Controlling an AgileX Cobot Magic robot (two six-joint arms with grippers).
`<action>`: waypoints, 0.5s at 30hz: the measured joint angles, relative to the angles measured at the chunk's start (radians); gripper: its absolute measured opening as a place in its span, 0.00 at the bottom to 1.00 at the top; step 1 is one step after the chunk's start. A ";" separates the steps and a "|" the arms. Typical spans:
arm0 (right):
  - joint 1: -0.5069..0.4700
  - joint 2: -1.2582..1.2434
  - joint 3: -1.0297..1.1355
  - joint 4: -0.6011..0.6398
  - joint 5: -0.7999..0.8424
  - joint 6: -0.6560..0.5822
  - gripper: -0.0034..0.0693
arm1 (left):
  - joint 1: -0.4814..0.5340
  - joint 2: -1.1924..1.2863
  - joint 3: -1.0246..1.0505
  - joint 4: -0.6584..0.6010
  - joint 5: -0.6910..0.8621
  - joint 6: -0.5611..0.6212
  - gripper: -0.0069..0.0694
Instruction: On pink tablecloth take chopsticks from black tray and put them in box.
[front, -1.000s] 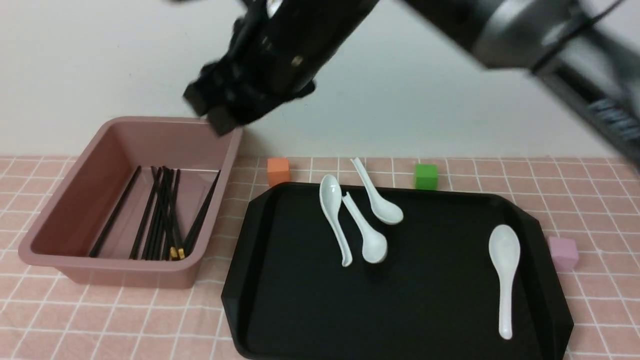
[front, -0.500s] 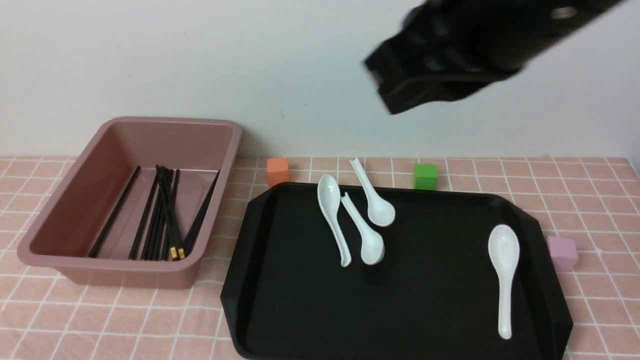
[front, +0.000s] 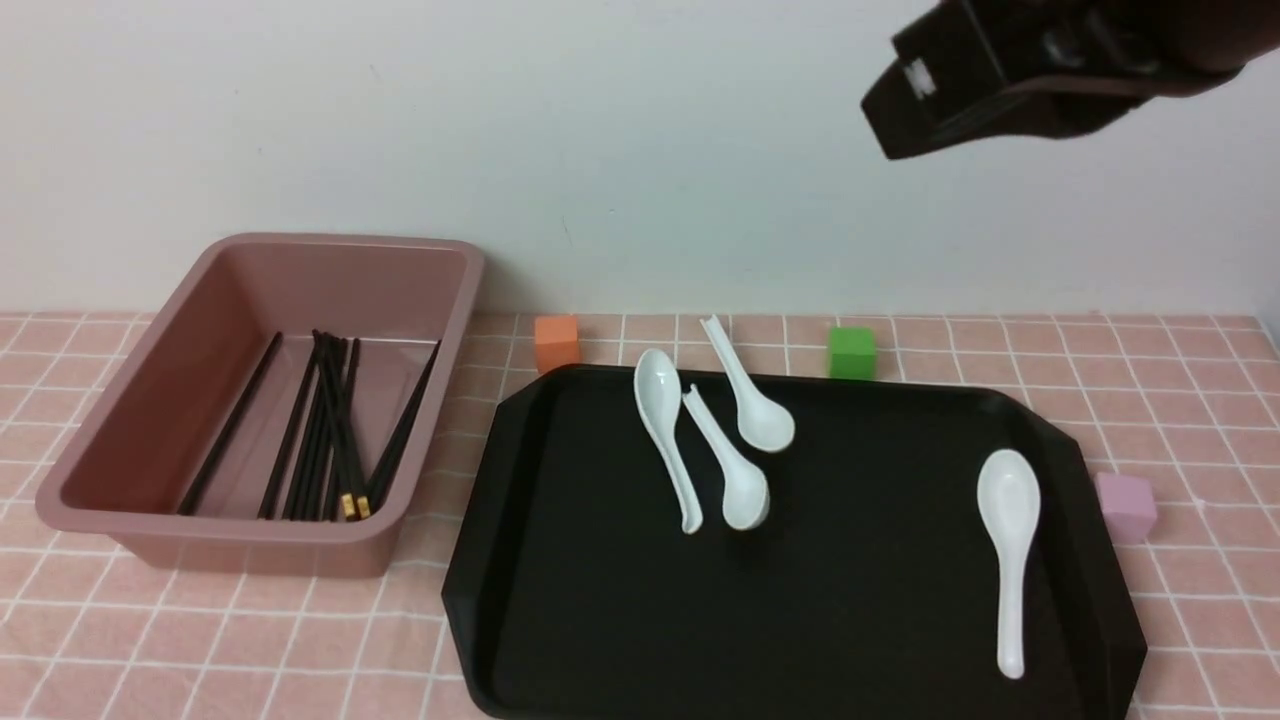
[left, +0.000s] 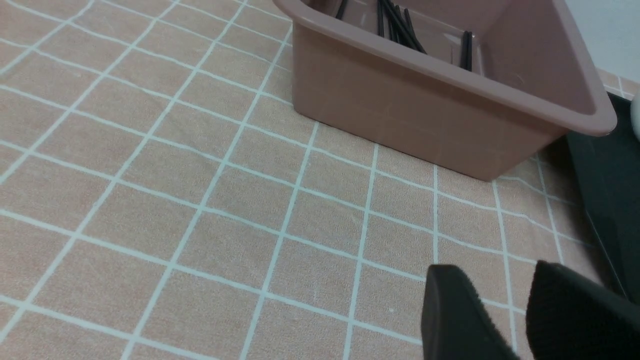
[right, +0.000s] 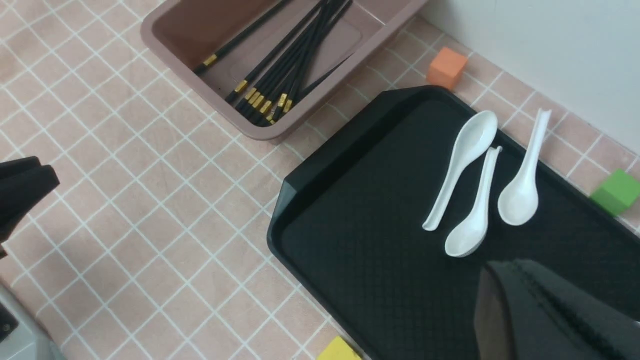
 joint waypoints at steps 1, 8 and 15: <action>0.000 -0.002 0.000 0.008 0.000 0.000 0.03 | 0.000 0.000 0.000 0.000 0.000 0.000 0.40; -0.006 -0.069 0.032 0.017 -0.001 0.000 0.03 | 0.000 0.000 0.000 0.000 0.000 0.000 0.40; -0.186 -0.332 0.429 0.071 -0.092 0.000 0.03 | 0.000 0.000 0.000 0.000 0.000 0.000 0.40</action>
